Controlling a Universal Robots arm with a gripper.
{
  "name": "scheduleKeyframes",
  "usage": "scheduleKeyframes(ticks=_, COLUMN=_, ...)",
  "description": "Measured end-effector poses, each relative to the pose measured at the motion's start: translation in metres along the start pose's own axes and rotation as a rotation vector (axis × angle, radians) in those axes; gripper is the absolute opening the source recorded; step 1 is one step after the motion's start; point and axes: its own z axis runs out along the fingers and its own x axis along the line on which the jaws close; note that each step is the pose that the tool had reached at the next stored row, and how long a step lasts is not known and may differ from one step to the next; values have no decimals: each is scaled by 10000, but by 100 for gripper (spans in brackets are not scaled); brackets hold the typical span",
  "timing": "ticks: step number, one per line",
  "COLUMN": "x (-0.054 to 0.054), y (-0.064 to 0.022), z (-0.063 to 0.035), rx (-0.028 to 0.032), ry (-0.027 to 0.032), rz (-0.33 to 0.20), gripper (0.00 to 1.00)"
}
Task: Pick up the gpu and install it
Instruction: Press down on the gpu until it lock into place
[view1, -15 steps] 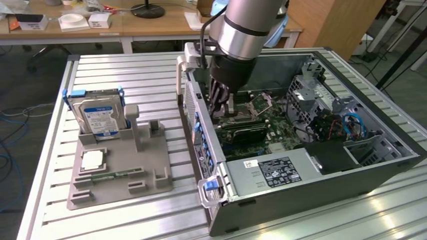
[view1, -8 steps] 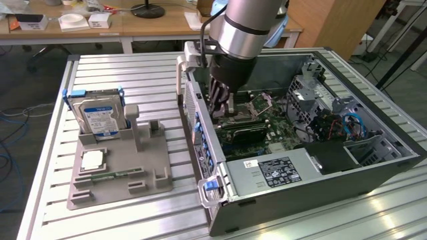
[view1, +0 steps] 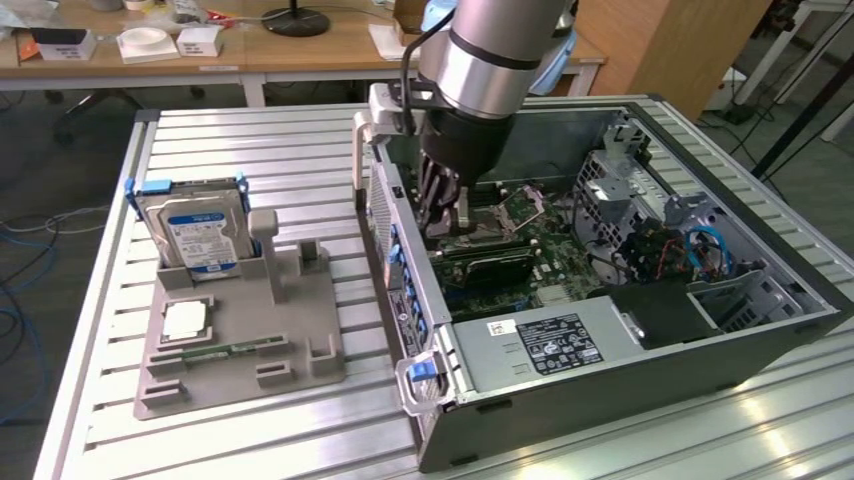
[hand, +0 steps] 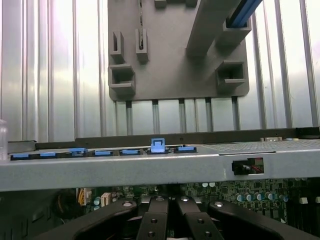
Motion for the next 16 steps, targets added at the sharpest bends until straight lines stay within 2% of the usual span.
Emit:
scheduleKeyframes(ticks=4, x=3, y=40, z=5, rx=0, ry=-2, rz=0, gripper=11)
scheduleKeyframes(ticks=16, x=29, y=39, z=10, rx=7, ry=-1, rz=1, gripper=11)
